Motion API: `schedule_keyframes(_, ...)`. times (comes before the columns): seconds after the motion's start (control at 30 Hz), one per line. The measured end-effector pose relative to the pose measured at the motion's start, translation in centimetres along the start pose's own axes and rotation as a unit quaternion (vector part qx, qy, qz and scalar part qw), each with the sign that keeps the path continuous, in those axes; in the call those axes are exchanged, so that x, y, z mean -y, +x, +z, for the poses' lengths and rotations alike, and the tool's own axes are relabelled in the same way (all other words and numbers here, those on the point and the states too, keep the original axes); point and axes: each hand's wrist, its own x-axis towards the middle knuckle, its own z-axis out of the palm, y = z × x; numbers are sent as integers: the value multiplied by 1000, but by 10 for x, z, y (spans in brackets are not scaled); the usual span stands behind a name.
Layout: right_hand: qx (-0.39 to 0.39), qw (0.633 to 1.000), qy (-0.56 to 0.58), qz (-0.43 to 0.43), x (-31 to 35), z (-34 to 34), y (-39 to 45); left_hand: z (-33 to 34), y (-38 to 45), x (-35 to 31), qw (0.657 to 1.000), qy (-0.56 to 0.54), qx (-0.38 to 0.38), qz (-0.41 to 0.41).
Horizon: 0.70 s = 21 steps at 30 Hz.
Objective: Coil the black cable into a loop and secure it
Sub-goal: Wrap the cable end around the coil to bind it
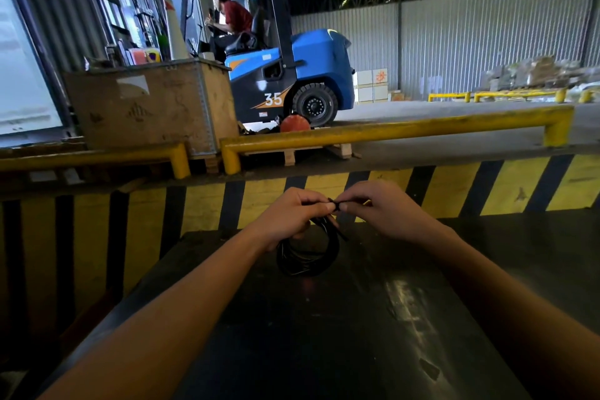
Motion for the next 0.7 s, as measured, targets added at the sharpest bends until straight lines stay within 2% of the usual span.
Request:
schedule_keyframes(0.1, -34, 999, 5, 13, 1, -1, 2, 0, 1, -4, 1000, -13, -4, 5)
schedule_keyframes(0.17, -88, 992, 58, 66, -1, -3, 3, 1, 1, -6, 1000, -21, -10, 9)
schedule_keyframes(0.27, -188, 933, 248, 184, -6, -8, 4, 5, 0, -5, 999, -32, -10, 11)
schedule_keyframes(0.3, -192, 925, 261, 196, -6, -7, 3, 6, -1, -5, 999, -38, -14, 12)
schedule_keyframes(0.4, -178, 937, 243, 176, -2, -1, -1, 9, -1, -4, 998, -53, -31, 14)
schedule_keyframes(0.5, -203, 941, 223, 151, -5, -7, -2, 9, -3, -1, 996, -63, -62, 16)
schedule_keyframes(0.6, -203, 965, 109, 123, -13, -12, -4, 4, -4, 1, 991, -99, -88, 16)
schedule_keyframes(0.7, -167, 980, 28, 105, -13, -9, -5, 2, -4, -2, 988, -124, -87, 30)
